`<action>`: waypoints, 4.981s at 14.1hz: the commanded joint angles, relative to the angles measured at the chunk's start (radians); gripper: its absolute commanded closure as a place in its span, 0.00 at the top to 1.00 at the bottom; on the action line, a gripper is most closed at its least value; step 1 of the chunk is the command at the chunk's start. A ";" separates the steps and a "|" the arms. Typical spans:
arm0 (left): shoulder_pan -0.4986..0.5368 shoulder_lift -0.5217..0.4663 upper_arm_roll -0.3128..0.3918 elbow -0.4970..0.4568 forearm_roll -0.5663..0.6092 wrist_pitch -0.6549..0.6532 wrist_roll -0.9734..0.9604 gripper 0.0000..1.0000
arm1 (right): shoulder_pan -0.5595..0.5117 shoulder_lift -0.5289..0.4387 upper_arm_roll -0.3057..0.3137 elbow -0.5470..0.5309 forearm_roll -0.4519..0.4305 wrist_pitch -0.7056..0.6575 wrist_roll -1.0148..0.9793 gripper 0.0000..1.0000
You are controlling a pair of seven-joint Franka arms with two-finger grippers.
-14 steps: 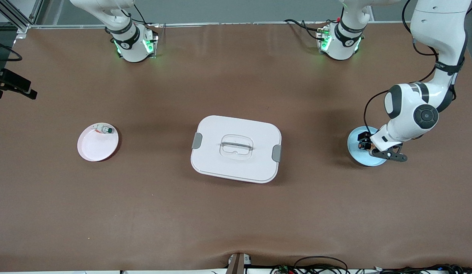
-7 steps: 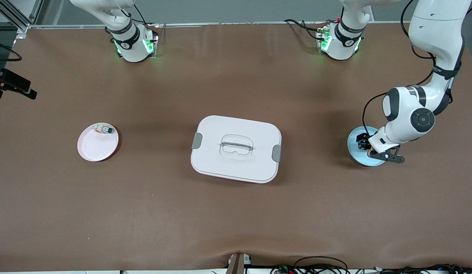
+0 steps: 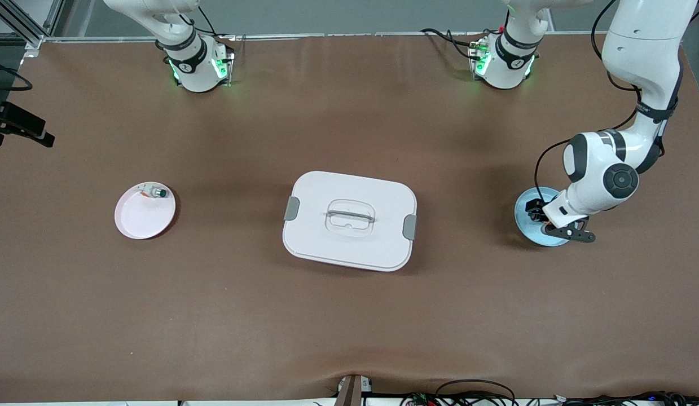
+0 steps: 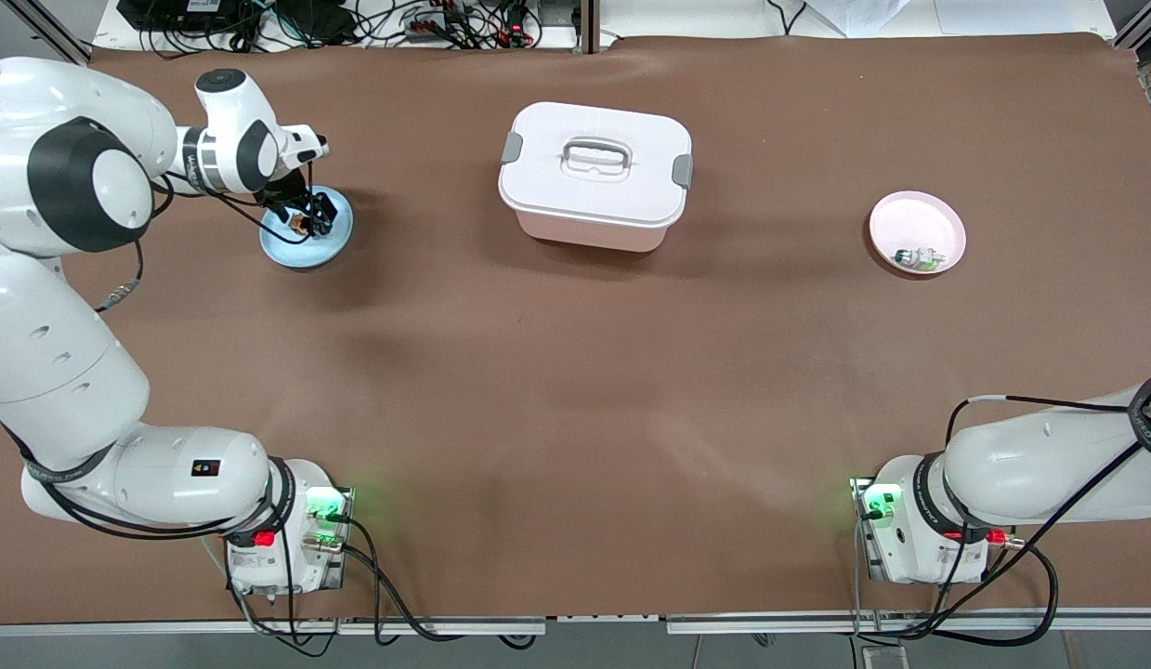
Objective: Transfer orange switch to right arm and place
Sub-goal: 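Close the left gripper on the orange switch, then lift the orange switch with the left gripper toward the white box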
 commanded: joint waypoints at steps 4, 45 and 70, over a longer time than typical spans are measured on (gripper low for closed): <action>0.012 0.015 -0.006 -0.002 0.012 0.028 0.019 1.00 | -0.012 -0.018 0.005 -0.008 0.009 -0.002 -0.011 1.00; 0.009 -0.029 -0.008 -0.002 0.009 0.006 0.014 0.44 | -0.037 -0.017 0.007 -0.008 0.010 -0.001 -0.011 1.00; 0.009 -0.127 -0.032 0.186 -0.045 -0.398 -0.117 0.43 | -0.037 -0.017 0.008 -0.008 0.012 -0.001 -0.011 1.00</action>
